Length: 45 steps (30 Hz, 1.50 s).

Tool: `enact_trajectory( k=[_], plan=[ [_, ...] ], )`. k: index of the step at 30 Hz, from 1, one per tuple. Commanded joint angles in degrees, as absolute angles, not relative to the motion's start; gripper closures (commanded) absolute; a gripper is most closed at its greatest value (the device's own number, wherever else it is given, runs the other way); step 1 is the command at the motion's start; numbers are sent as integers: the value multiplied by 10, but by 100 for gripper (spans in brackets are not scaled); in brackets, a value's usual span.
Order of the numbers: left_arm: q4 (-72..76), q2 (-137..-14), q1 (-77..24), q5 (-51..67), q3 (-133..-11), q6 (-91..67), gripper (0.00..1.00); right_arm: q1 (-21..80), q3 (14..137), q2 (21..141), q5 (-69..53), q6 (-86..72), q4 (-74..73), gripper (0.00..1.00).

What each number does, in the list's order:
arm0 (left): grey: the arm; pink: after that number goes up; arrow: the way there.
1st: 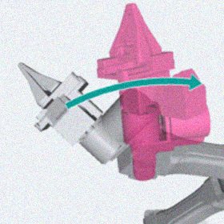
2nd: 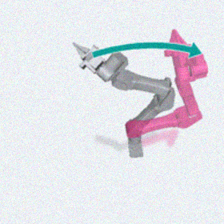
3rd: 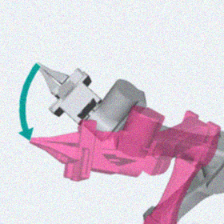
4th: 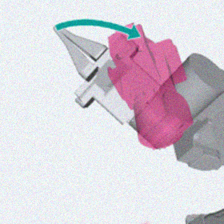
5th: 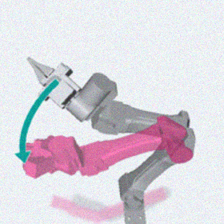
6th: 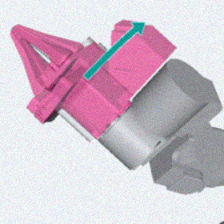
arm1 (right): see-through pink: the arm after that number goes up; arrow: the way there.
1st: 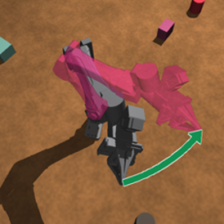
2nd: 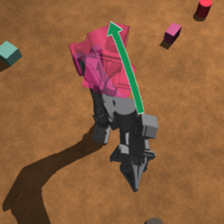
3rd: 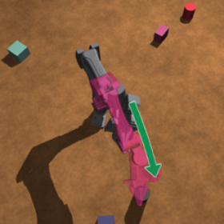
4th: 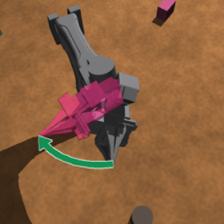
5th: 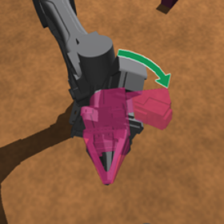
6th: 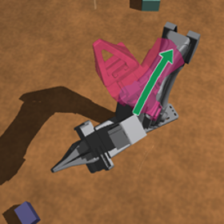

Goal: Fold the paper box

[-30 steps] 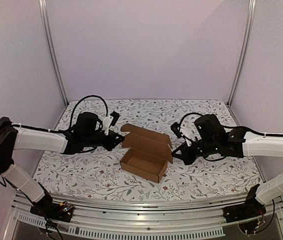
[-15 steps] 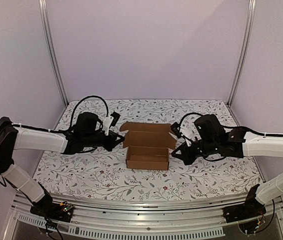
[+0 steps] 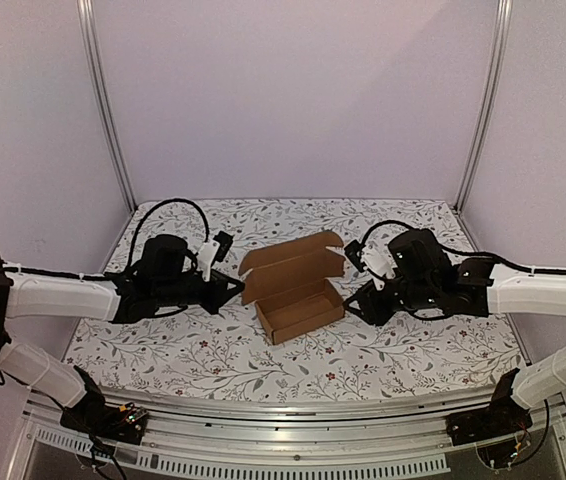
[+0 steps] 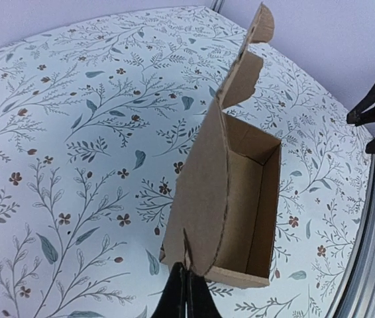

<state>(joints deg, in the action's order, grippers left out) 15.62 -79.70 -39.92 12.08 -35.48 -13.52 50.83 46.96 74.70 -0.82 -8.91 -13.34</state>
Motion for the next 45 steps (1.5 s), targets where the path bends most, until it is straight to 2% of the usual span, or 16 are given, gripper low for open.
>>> enact_trajectory(
  k=[1,7,13,25,31,36,39,45],
  plan=[
    [147,-779,-423,93,-341,-130,100,489,486,750,45,-36,-140,54],
    [137,-775,-441,75,-340,-124,100,454,500,771,25,9,-117,42],
    [129,-766,-447,72,-337,-121,100,397,534,824,-72,39,-94,33],
    [120,-742,-450,72,-328,-117,100,342,622,945,-163,63,-78,33],
    [120,-745,-450,72,-329,-113,100,332,641,984,-214,59,-73,46],
    [119,-747,-449,72,-331,-112,100,331,645,998,-228,52,-73,71],
    [119,-749,-450,71,-333,-109,100,332,642,996,-234,50,-73,83],
    [121,-755,-450,73,-335,-111,100,331,634,984,-236,52,-71,90]
  ],
)
